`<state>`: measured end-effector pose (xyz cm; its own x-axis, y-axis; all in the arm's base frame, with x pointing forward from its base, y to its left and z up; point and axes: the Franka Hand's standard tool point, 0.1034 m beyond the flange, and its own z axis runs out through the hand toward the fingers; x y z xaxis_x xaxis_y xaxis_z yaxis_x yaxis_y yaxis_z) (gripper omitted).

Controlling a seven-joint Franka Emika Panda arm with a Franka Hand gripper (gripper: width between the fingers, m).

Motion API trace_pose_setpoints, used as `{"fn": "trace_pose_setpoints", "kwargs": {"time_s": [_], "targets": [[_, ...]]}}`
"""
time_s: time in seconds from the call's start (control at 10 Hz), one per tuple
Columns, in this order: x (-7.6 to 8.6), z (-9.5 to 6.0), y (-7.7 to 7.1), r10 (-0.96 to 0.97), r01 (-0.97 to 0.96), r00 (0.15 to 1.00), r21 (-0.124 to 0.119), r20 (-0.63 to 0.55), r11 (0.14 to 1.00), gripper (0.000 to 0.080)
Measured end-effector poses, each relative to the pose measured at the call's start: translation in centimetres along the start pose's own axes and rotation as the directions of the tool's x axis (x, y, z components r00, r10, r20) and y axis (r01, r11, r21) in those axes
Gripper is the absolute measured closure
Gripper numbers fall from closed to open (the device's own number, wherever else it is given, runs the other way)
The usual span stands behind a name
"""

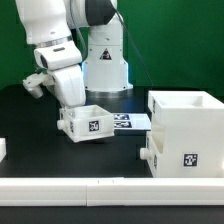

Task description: Assemble drawer

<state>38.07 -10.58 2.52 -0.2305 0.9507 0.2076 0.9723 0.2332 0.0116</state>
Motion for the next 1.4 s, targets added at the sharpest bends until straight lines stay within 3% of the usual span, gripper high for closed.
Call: {"fn": "trace_pose_setpoints", "kwargs": {"time_s": [0.2,0.4,0.5,0.6,0.7,1.0,1.2,1.4], "targets": [[0.2,-0.2,0.5,0.151,-0.151,0.988,-0.002,0.003,0.988,0.0761],[1.9,-2.1,5.2,0.213,-0.211,0.976,-0.058,0.038,0.976,0.0761],[3.2,-2.2,6.9,0.222,-0.218,0.974,-0.087,0.047,0.972,0.0761],[4.4,-1.9,7.3,0.220,-0.214,0.974,-0.095,0.054,0.972,0.0761],[4.8,-1.6,6.7,0.217,-0.213,0.975,-0.082,0.053,0.974,0.0761],[4.5,-1.6,6.9,0.221,-0.217,0.974,-0.079,0.053,0.973,0.0761],[4.4,-3.2,10.4,0.201,-0.194,0.976,-0.089,0.078,0.977,0.0761],[5.0,-3.8,14.1,0.177,-0.172,0.982,-0.079,0.071,0.982,0.0761]]}}
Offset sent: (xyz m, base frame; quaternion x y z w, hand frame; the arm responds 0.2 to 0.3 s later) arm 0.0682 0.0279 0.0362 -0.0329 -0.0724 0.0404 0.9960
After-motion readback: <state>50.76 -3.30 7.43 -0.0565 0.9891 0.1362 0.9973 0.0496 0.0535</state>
